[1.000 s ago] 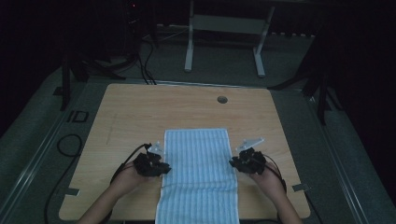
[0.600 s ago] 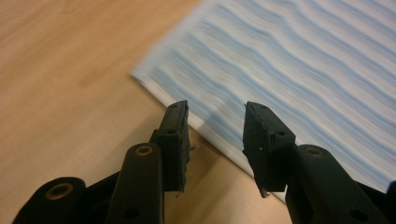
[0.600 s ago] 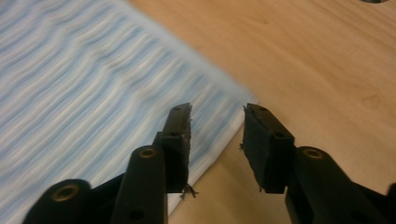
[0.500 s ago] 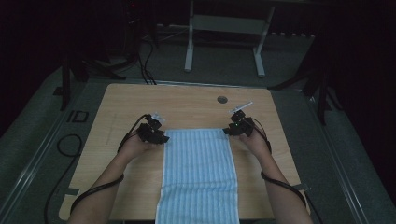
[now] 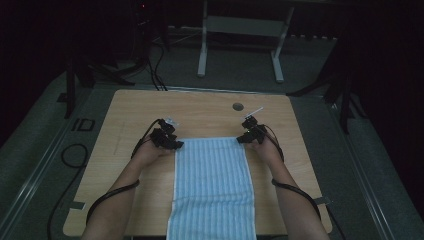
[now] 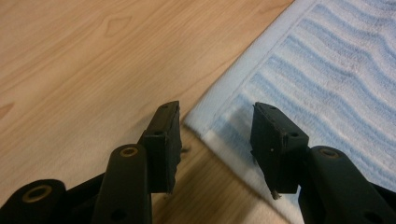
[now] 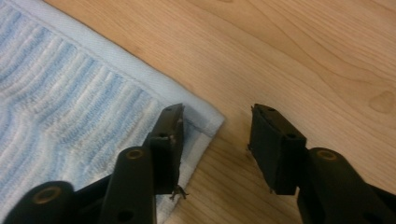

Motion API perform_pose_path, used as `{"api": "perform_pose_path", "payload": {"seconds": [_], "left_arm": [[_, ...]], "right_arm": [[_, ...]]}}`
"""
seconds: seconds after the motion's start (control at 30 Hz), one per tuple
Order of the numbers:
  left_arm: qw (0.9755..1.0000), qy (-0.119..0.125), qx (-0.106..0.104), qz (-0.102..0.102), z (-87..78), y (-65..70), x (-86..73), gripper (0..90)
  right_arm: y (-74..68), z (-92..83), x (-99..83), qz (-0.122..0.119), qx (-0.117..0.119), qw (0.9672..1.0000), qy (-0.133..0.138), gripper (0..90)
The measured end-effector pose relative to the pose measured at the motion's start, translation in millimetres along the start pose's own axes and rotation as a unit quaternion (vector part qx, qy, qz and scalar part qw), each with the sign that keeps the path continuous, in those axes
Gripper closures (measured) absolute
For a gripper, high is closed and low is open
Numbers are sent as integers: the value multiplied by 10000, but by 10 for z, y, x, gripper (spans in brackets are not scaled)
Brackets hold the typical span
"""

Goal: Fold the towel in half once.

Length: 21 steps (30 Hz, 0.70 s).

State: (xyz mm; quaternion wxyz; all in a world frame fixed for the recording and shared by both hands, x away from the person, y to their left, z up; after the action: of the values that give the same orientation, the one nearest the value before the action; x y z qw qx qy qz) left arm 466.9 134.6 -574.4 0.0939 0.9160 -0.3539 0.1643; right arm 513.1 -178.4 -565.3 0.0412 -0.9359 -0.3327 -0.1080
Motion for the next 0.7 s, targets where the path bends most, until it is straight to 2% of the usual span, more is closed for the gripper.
{"api": "perform_pose_path", "payload": {"seconds": [0.1, 0.2, 0.27, 0.3, 0.37, 0.43, 0.57, 0.7], "left_arm": [[10000, -25, 65, 42, 1, 28, 4, 555], [9999, -135, 34, 53, -17, 48, 2, 684], [9996, -239, -140, 40, -25, 72, 3, 821], [9995, -276, -142, 60, -28, 82, 4, 837], [9993, -331, -177, 28, -32, 86, 9, 851], [9993, -355, -109, -10, -37, 86, 22, 853], [9995, -261, -43, -194, -117, 26, 118, 856], [9996, -106, 30, -257, -297, -45, 312, 856]], "right_arm": [[-39, -4, 16, -85, 19, 9999, -54, 624], [-73, -7, 12, -229, 50, 9997, -46, 703], [-91, -11, 3, -247, 81, 9997, -45, 785], [-103, -11, 2, -267, 82, 9996, -46, 810], [-128, -18, 1, -331, 45, 9994, -111, 834], [-138, -30, 0, -393, -14, 9991, -126, 843], [-70, -135, 43, -227, 35, 9997, 10, 847], [17, -306, 163, -122, 24, 9997, 203, 848]]}}
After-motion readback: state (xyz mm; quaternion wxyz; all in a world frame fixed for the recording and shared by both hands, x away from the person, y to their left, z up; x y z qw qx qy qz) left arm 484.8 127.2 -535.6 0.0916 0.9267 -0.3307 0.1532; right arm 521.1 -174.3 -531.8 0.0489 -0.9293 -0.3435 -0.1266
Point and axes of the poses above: each handheld gripper's, and its own axes: z roughly forward along the jaws, x roughly out of its top, y roughly to its right, the point moved 4 cm from there along z, roughly forward along the jaws, and after that the axes turned 15 degrees about -y, right-handed, at the moved point
